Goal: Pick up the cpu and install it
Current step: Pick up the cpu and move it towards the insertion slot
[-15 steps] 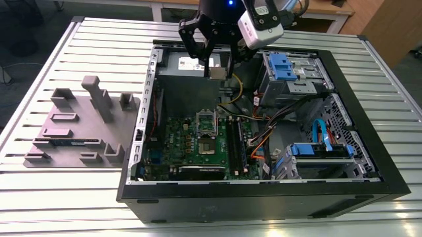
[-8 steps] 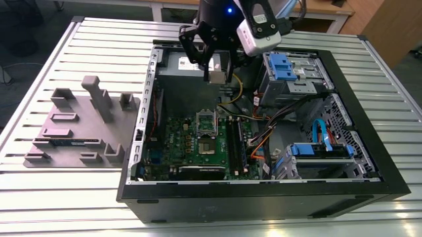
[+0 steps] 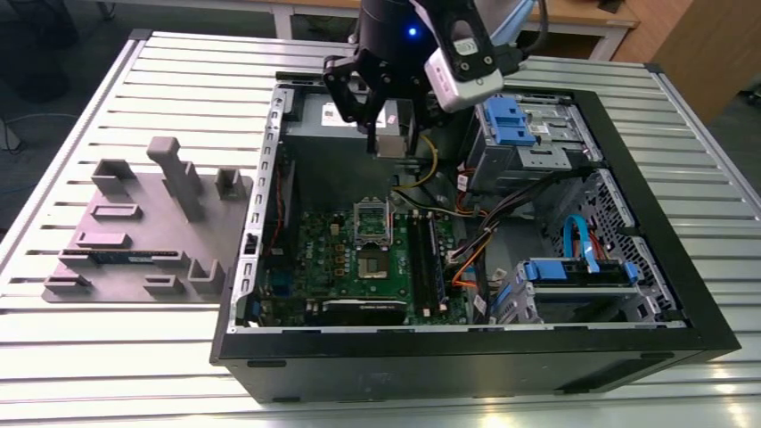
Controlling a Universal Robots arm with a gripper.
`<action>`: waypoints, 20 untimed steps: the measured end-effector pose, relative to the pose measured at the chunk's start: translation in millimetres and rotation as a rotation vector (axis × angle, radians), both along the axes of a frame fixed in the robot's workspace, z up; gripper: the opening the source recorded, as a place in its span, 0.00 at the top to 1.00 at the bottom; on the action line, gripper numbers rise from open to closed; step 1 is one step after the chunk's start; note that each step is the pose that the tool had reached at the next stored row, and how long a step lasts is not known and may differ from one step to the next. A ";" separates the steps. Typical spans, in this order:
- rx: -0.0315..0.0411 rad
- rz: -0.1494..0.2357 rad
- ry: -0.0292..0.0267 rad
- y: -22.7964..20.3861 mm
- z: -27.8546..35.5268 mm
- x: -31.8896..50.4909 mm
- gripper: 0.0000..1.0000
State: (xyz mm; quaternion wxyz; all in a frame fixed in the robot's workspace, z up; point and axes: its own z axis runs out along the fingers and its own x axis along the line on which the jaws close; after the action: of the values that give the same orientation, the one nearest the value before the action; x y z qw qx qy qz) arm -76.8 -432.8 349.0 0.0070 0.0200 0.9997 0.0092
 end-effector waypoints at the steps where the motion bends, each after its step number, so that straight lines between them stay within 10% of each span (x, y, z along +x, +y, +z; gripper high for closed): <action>1: 0.0000 0.000 0.0000 -0.1 -1.1 0.0 0.53; 20: -0.0005 0.000 0.0000 -0.2 -11.3 0.0 0.53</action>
State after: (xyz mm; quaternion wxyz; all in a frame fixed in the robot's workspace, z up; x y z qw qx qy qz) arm -76.8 -432.9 337.7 0.0070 0.0199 0.9997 0.0089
